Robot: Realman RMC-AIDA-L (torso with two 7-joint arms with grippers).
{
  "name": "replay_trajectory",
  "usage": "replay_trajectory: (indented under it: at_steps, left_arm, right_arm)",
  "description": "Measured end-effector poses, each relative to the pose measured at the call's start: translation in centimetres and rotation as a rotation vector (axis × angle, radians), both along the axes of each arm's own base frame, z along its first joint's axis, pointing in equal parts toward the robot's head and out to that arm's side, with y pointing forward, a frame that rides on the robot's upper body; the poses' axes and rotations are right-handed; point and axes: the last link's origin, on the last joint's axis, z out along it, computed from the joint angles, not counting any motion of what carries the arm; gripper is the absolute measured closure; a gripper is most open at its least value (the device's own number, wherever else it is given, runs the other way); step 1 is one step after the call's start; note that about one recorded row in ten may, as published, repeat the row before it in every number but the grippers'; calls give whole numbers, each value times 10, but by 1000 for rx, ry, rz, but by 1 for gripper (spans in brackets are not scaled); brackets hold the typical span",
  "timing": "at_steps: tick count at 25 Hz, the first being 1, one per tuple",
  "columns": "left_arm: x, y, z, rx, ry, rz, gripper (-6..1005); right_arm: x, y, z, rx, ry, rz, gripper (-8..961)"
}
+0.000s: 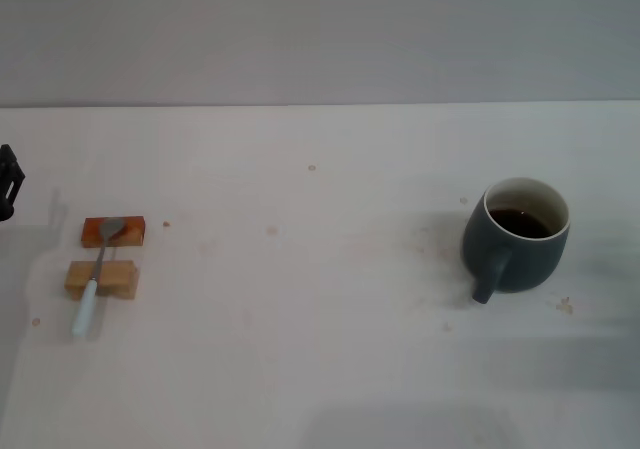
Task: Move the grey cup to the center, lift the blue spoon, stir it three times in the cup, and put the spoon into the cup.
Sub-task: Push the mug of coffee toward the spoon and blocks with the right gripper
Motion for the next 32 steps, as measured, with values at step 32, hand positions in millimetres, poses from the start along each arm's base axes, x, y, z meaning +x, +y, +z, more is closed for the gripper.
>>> replay_trajectory:
  at_steps: [32]
  left_arm:
    - [-7,-11,14,88,-49,16,274]
  right_arm:
    - [-45,3,-65,-393,-74,238,952]
